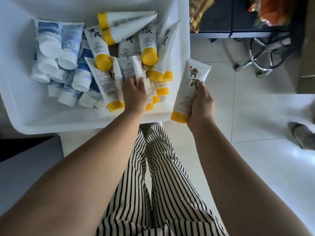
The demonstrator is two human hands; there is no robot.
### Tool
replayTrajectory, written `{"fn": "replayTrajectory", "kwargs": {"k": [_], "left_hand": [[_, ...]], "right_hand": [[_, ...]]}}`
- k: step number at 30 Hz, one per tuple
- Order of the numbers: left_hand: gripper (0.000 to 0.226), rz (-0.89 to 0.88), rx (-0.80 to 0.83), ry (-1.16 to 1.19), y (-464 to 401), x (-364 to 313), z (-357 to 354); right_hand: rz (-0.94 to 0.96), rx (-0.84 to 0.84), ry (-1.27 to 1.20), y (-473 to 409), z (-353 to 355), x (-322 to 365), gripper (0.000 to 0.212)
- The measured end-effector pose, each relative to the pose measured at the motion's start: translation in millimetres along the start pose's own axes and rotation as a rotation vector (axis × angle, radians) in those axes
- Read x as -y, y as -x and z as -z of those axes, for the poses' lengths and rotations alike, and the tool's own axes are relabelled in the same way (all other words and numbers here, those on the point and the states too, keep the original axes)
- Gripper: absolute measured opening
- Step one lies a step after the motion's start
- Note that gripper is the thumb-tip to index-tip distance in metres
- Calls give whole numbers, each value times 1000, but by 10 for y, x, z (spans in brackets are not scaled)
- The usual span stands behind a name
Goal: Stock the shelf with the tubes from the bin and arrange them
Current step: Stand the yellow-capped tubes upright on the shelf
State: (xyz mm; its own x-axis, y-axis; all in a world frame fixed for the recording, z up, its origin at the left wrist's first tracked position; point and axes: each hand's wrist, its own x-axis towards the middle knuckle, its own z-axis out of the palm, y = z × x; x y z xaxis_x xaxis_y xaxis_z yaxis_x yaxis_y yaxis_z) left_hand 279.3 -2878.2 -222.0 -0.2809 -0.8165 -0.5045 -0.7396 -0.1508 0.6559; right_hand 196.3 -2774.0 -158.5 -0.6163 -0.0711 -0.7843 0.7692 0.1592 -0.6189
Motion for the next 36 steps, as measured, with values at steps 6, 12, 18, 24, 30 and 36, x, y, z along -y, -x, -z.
{"fn": "replayTrajectory", "kwargs": {"k": [6, 12, 18, 24, 30, 36], "left_hand": [[31, -34, 44, 277, 184, -142, 428], [19, 196, 32, 847, 429, -635, 1008], [28, 140, -25, 997, 616, -1188, 1570], [20, -134, -5, 814, 998, -1765, 2057], [16, -411, 73, 763, 1462, -2268, 2550], [15, -681, 146, 717, 1982, -2842, 2878]], "right_hand": [[-45, 209, 74, 179, -4, 143, 14], [52, 299, 96, 529, -176, 625, 11], [185, 447, 84, 1108, -368, 1172, 11], [368, 535, 73, 1845, -447, 1621, 13], [625, 539, 85, 2536, -359, 1963, 16], [869, 482, 52, 3170, -80, 2415, 15]]}}
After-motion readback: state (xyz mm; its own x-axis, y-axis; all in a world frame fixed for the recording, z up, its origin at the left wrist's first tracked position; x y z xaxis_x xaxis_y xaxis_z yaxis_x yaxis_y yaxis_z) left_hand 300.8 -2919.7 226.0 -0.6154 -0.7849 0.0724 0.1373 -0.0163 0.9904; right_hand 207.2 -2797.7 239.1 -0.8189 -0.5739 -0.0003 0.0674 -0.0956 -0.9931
